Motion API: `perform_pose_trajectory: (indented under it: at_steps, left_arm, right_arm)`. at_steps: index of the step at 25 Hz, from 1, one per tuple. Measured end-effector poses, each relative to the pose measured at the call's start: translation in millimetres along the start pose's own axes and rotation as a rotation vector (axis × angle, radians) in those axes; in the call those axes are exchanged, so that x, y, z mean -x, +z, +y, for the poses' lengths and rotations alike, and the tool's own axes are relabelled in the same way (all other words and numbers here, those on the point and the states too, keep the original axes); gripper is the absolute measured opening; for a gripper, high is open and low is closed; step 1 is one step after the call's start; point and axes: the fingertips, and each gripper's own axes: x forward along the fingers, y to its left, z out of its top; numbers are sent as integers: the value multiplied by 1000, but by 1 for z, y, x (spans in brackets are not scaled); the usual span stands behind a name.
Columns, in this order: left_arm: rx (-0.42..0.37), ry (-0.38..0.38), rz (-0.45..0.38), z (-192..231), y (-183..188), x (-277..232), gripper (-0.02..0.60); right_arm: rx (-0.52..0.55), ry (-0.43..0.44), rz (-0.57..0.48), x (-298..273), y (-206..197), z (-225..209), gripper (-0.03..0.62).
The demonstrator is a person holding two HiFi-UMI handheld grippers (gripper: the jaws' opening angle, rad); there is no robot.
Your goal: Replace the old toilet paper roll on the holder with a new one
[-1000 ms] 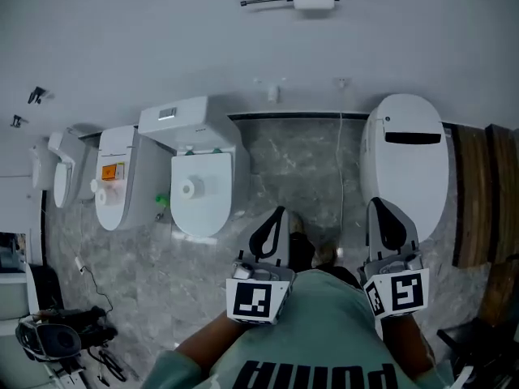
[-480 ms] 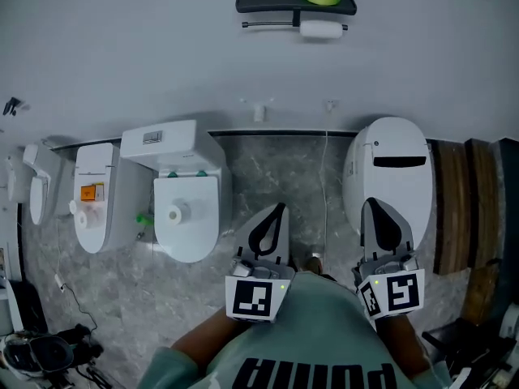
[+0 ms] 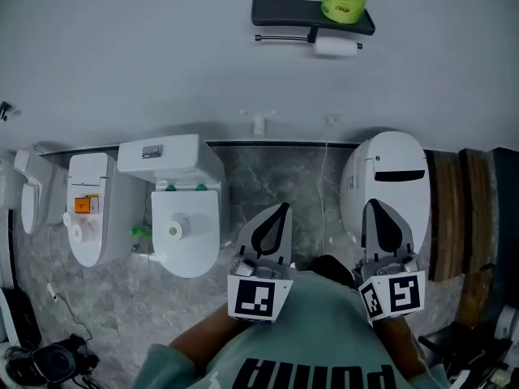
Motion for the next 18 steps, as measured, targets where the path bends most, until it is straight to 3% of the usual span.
perform_pose_trajectory:
  at_steps: [9, 18]
  left_arm:
    - [4, 82, 31, 20, -2, -22, 8]
    - [-13, 182, 50, 17, 8, -66, 8]
  right_arm:
    - [5, 74, -4, -37, 2, -7, 2]
    - [-29, 170, -22, -78, 3, -46, 2]
